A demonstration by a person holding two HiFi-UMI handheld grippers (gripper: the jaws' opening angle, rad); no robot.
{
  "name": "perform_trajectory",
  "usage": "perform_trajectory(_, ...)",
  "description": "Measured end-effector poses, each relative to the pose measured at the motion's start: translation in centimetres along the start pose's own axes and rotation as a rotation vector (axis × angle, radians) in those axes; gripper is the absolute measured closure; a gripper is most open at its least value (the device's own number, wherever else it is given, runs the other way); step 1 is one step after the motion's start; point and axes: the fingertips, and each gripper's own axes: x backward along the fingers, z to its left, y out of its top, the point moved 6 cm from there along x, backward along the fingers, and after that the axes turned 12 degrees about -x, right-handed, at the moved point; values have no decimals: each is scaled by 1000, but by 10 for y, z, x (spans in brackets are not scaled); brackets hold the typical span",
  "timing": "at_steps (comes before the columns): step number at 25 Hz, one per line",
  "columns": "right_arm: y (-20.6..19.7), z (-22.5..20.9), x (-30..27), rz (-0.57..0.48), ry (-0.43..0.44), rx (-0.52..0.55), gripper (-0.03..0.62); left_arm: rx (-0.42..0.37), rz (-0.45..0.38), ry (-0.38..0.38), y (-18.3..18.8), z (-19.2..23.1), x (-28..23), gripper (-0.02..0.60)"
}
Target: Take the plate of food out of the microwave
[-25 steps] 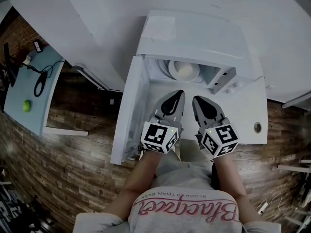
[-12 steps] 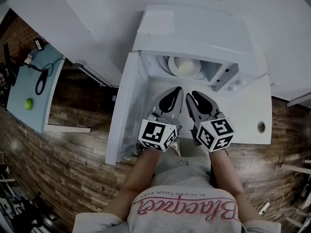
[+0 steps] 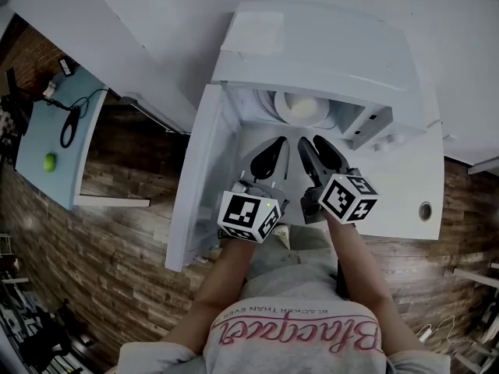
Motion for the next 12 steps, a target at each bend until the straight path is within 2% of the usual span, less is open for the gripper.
perform_trajectory(8, -6, -35, -25, -3, -152, -233, 408, -7, 25, -4, -4, 3, -8, 575)
perform_trajectory(12, -4, -45, -35, -14, -221, -254, 408, -6, 37, -6, -7, 4, -10, 575)
